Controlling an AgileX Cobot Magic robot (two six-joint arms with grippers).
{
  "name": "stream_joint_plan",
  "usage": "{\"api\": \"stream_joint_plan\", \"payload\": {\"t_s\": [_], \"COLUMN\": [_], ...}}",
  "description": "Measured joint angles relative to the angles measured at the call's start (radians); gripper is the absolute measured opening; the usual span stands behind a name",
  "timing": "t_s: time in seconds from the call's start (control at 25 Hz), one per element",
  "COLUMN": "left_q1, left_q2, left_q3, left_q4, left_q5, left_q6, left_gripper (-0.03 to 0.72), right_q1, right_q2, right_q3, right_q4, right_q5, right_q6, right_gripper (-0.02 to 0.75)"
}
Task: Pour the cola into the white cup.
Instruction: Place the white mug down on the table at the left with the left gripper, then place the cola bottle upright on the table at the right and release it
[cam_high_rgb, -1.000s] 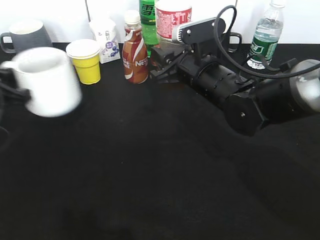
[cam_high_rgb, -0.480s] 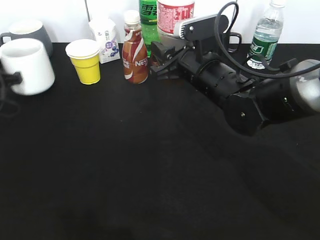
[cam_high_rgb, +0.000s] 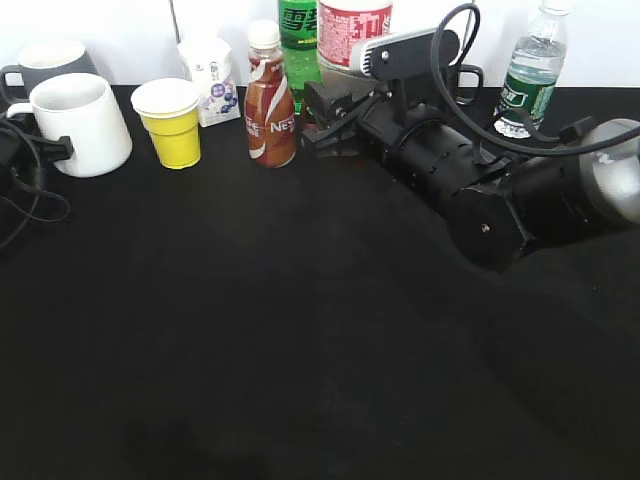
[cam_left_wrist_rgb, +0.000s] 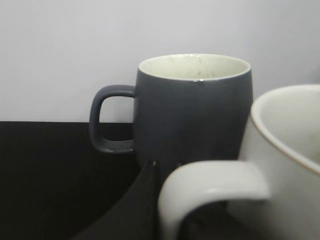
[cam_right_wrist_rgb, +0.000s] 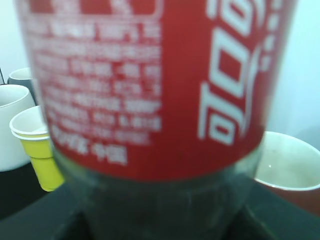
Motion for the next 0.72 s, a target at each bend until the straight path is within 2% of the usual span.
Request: {"api": "stream_joint_plan", "payload": {"t_s": [0.04, 0.16, 0.2, 0.28, 0.4, 0.56, 0.64, 0.68, 0.72], "left_q1": [0.000, 0.000, 0.000, 0.000, 0.000, 0.000, 0.000, 0.000, 0.000], "left_q2": [0.001, 0.000, -0.006, -0.019, -0.122, -0.345, -0.458, -0.500, -0.534], "left_q3": [-0.001, 0.006, 0.019, 0.065, 0.206, 0.425, 0.463, 0.464, 0.464], "left_q4": [0.000, 0.003, 0.003, -0.003, -0.010, -0.008, 0.011, 0.048, 0.074], "left_q5": [-0.005, -0.026, -0.031, -0.040, -0.041, -0.041, -0.005, 0.028, 0.058], "left_q6": [-0.002, -0.004, -0.004, -0.005, -0.005, -0.005, -0.005, -0.005, -0.005], "left_gripper": [0.082, 0.286, 0.319, 0.338, 0.342, 0.343, 0.343, 0.343, 0.343], "right_q1": [0.000, 0.000, 0.000, 0.000, 0.000, -0.026, -0.091, -0.133, -0.187], "right_q2": [0.000, 0.000, 0.000, 0.000, 0.000, 0.000, 0.000, 0.000, 0.000], "right_q3": [0.000, 0.000, 0.000, 0.000, 0.000, 0.000, 0.000, 0.000, 0.000], "right_q4": [0.000, 0.001, 0.002, 0.002, 0.025, 0.246, 0.253, 0.225, 0.147], "right_q5": [0.000, 0.000, 0.000, 0.000, 0.007, 0.009, 0.009, 0.009, 0.010], "right_q6": [0.000, 0.001, 0.001, 0.000, -0.002, -0.160, -0.169, -0.145, -0.080], "right_gripper": [0.397, 0.397, 0.397, 0.397, 0.397, 0.397, 0.397, 0.397, 0.397]}}
